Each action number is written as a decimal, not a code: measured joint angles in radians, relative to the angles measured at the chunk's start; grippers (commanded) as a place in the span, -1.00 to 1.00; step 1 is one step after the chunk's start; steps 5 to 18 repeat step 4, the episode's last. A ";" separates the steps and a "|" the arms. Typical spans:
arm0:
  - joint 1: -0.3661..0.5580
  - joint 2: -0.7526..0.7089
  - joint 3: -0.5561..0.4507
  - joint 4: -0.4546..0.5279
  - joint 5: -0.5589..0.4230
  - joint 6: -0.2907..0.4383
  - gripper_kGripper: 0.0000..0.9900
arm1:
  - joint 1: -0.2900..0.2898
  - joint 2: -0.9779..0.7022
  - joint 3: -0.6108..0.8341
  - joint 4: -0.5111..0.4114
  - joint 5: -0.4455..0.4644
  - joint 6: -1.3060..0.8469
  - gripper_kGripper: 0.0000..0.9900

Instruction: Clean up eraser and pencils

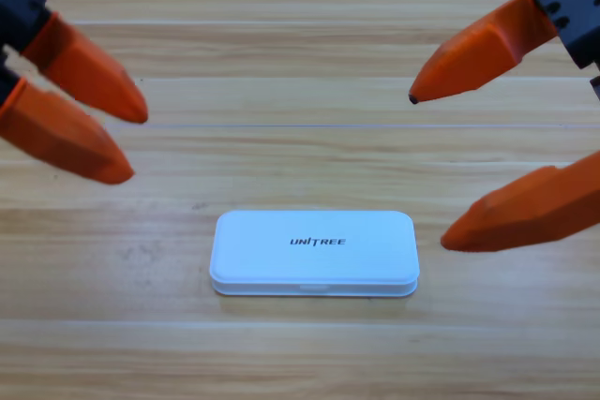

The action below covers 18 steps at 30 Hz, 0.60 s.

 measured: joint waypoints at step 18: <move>0.000 0.002 0.000 0.000 -0.001 0.000 1.00 | 0.000 0.000 0.000 0.000 0.000 0.000 1.00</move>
